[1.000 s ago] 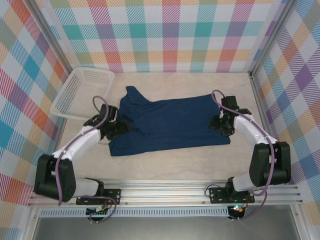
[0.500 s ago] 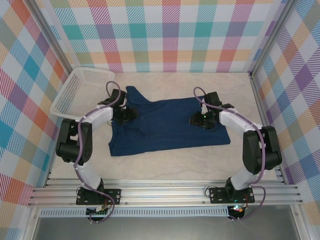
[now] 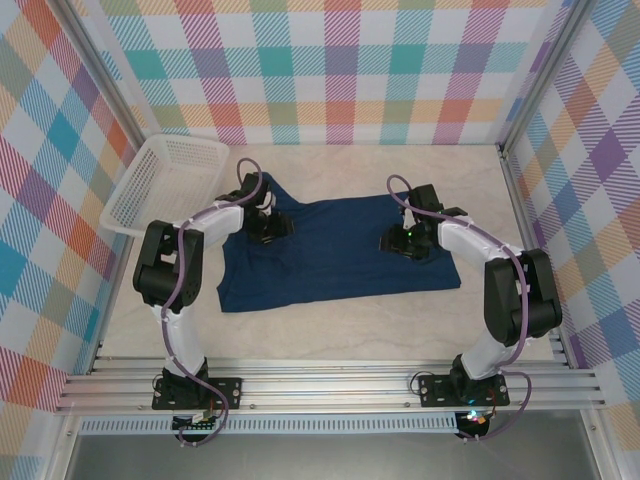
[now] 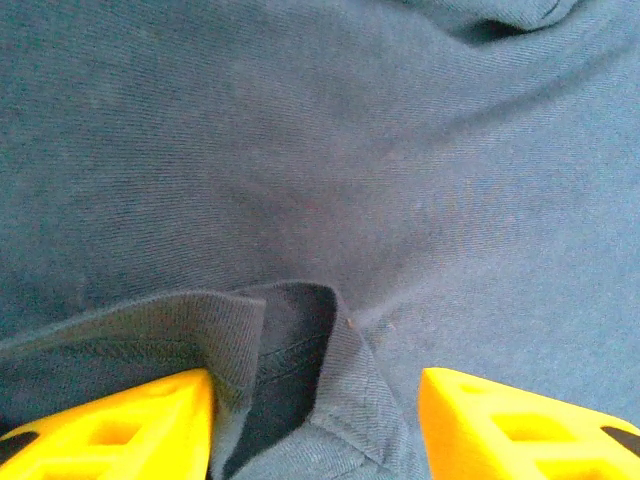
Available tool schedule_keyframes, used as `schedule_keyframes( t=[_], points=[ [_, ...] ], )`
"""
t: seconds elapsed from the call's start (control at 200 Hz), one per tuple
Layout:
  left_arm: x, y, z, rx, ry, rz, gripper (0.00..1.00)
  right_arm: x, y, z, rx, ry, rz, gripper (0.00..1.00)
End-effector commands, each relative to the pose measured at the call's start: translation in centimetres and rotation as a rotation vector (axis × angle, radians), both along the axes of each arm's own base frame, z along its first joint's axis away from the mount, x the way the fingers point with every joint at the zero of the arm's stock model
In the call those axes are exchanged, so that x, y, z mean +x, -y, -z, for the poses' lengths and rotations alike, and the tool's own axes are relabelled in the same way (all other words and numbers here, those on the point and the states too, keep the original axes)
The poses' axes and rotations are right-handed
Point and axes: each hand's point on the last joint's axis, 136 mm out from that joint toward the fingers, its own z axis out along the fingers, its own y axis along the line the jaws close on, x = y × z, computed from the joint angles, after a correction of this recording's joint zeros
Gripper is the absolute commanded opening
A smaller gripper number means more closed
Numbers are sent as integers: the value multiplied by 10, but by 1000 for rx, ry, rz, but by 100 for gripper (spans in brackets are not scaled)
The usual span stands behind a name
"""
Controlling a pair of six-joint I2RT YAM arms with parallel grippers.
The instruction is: Fold the inside-out t-shirt
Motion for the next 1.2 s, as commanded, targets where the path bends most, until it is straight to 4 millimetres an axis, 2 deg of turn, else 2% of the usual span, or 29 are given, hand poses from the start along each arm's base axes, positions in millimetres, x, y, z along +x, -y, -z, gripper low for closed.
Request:
schedule_keyframes(
  t=[0.0,0.23,0.49,0.77,0.985,1.2],
  points=[
    [0,15,-7,-32,0,57,50,-1,1,5,-9,-11,4,50],
    [-1,14,-13,-13,-1,71,46,-1,2,10,-16,-24,6,49],
    [-4,23,0,-27,-49,120,49,1,1,14,-20,-35,4,49],
    [6,37,-7,-71,-32,144,25,1,2,18,-28,-43,5,50],
    [19,53,-19,-139,5,171,19,1,3,21,-37,-51,3,50],
    [32,72,-20,-199,0,201,17,0,5,22,-49,-52,1,50]
  ],
)
